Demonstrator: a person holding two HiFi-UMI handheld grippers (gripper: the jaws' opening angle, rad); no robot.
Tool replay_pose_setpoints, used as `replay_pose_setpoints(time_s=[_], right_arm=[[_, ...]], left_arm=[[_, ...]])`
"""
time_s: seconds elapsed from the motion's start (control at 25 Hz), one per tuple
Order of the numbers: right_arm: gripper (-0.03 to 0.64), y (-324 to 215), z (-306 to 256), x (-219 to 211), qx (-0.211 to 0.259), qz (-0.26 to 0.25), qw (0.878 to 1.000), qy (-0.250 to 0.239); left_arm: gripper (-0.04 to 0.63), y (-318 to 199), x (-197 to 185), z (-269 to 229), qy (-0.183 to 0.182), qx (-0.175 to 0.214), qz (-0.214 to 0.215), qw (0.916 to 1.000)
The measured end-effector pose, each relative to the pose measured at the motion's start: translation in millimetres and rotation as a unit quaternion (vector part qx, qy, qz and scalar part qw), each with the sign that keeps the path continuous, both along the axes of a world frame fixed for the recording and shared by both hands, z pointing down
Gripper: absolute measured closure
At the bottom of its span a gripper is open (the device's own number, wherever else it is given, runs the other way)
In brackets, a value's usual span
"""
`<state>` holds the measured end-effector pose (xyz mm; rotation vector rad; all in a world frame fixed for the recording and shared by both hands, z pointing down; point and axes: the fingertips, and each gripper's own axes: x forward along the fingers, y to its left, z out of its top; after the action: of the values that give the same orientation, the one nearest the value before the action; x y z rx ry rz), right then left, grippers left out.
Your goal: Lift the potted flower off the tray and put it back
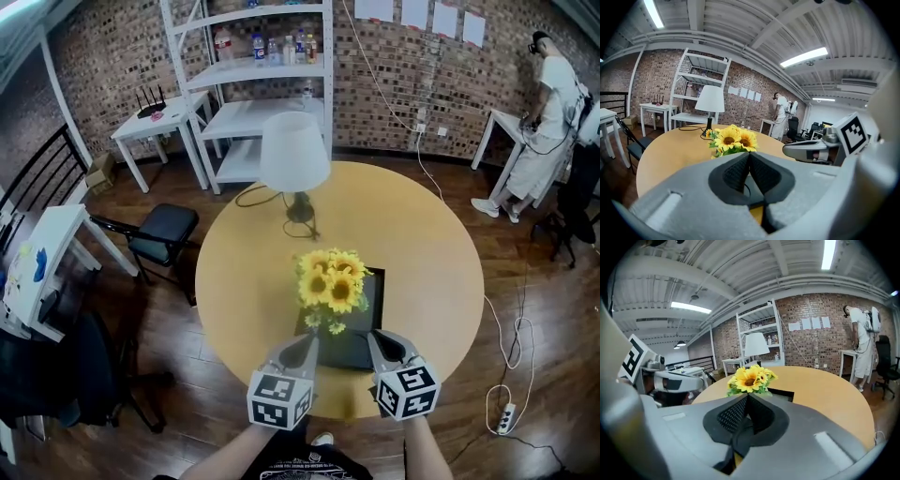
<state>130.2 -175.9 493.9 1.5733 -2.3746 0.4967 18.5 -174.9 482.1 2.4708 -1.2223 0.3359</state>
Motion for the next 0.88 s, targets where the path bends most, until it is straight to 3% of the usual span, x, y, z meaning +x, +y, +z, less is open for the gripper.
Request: replay_pose_setpoints(time_s=[0.24,0.88], right_arm=[[0.615,42,-7,-24,-0.005,0.030,0.998,-0.053],[0.615,65,-5,-43,-0.021,0.027,0.997,-0.064]], left_arm=[[0.595,30,11,0,-0.007,0.006,0.017,0.9998],[0.595,63,24,3,-0.032,-0.004,0.049,0.9983]])
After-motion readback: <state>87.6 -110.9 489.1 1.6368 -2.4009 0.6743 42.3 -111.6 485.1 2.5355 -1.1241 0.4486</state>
